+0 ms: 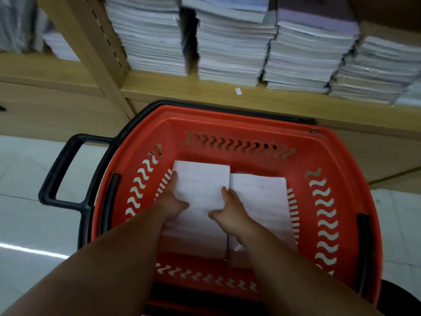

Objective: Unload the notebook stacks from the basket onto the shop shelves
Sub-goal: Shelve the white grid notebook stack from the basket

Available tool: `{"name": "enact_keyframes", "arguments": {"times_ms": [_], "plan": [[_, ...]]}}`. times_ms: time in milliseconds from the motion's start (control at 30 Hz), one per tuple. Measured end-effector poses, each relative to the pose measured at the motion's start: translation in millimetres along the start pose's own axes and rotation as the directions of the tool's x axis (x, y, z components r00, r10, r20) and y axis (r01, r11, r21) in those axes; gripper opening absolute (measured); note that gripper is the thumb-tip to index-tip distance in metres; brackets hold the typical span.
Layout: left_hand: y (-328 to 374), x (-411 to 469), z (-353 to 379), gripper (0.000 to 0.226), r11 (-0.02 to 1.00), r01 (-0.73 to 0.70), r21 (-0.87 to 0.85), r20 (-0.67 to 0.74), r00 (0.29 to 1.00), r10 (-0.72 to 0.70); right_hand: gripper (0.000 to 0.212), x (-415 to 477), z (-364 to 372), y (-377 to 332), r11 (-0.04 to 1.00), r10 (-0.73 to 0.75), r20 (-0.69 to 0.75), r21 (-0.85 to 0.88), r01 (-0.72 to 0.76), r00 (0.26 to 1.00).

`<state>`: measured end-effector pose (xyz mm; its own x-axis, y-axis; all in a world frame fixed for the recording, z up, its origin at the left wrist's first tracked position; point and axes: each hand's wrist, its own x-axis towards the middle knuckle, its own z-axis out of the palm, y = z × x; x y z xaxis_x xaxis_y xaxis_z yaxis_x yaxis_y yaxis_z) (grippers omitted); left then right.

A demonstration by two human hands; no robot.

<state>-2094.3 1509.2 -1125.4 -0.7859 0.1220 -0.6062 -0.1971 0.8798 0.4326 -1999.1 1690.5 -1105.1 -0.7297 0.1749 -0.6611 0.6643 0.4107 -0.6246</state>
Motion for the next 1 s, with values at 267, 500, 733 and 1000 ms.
{"name": "enact_keyframes", "arguments": {"times_ms": [267,500,733,1000], "plan": [[10,-11,-7,0.100,0.998,0.015,0.055,-0.022,1.000,-0.014,0.090,0,-3,3,0.999,-0.022,-0.010,0.030,0.022,1.000],[28,-37,-26,0.104,0.991,-0.069,-0.111,-0.014,0.998,0.068,0.093,-5,-7,8,0.983,-0.029,-0.013,0.182,0.031,0.999],[42,-48,-37,0.114,0.972,-0.119,-0.202,-0.007,0.993,0.120,0.091,-7,-8,3,0.981,-0.013,-0.018,0.193,0.016,1.000],[85,-86,-47,0.113,0.808,-0.197,-0.556,0.009,0.970,0.243,0.078,-25,-35,-14,0.863,0.075,0.052,0.497,-0.090,0.996]]}}
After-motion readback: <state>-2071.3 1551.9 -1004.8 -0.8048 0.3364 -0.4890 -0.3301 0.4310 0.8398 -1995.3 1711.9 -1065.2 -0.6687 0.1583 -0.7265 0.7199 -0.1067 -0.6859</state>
